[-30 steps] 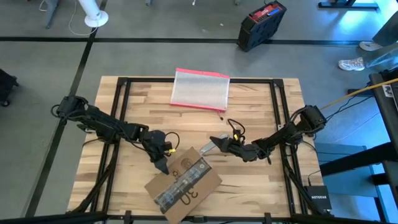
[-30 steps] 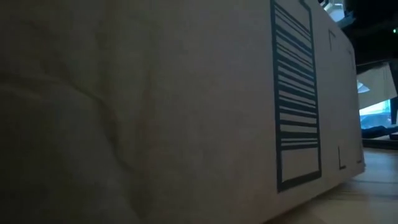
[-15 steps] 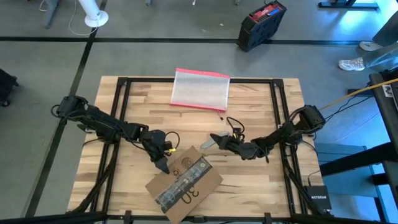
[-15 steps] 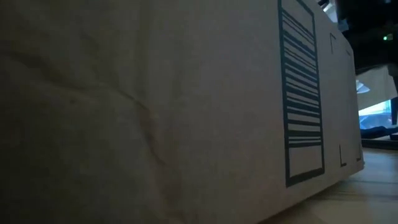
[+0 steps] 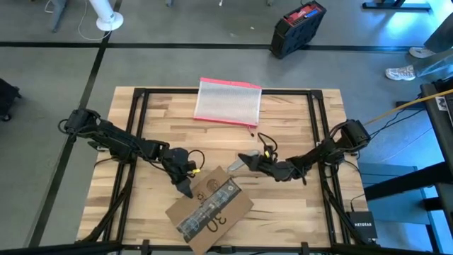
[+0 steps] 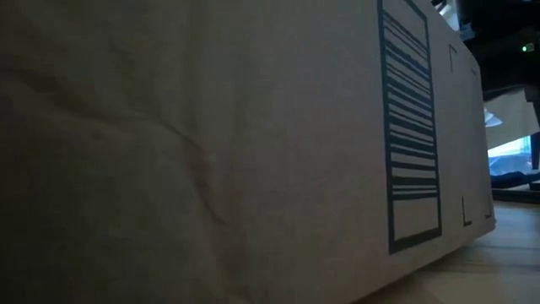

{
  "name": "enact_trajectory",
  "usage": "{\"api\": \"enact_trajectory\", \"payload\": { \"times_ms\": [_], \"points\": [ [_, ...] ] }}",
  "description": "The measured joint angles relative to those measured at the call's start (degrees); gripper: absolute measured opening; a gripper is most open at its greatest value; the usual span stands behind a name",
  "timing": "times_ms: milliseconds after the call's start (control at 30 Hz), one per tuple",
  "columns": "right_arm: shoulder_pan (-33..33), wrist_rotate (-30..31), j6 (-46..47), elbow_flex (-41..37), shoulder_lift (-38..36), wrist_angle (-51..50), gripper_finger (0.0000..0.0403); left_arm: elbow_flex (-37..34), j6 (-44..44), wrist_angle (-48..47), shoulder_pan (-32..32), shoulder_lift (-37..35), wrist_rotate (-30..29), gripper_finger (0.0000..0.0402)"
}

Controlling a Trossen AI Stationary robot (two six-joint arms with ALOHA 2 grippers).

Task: Unpack boxes
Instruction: Open the cardboard box using the gray cutter

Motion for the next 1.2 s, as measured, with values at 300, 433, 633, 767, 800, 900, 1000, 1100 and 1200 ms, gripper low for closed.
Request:
{"api": "enact_trajectory", "payload": {
  "times_ms": [300, 433, 633, 767, 800, 900, 1000, 1100, 1200],
  "points": [
    [2.8, -2.0, -0.2, 0.1, -0.1, -0.1, 0.0065, 0.0, 0.2, 0.0, 0.0, 0.0, -0.1, 0.0239],
    [3.2, -2.0, 0.0, -0.4, -0.1, 0.0, 0.0065, 0.0, 0.0, 0.0, 0.0, 0.0, -0.2, 0.0239],
    [3.0, -1.5, 0.3, -2.1, -0.1, 2.0, 0.0065, 0.0, -0.5, 0.2, 0.0, 0.1, -0.3, 0.0239],
    [3.0, -0.3, 0.0, -2.7, -0.1, 3.3, 0.0065, 0.0, -0.8, 1.0, -0.2, 0.1, 0.3, 0.0239],
    [3.0, -0.2, 0.0, -2.7, -0.1, 3.3, 0.0065, 0.0, -0.8, 1.7, -0.3, 0.1, 0.6, 0.0239],
    [3.0, 0.0, -0.2, -2.7, -0.1, 4.4, 0.0065, 0.0, -1.8, 3.9, -0.7, 0.1, 0.8, 0.0239],
    [3.0, 0.0, -0.7, -2.7, -0.1, 5.8, 0.0065, 0.0, -2.1, 4.2, -1.1, 0.1, 0.8, 0.0239],
    [3.0, -0.1, -0.8, -2.7, -0.2, 6.4, 0.0065, 0.0, -2.5, 4.2, -1.7, 0.1, 1.7, 0.0239],
    [4.2, 0.9, -0.2, -2.7, -0.2, 6.6, 0.0065, 0.0, -3.2, 4.1, -2.4, 0.1, 2.2, 0.0239]
  ]
}}
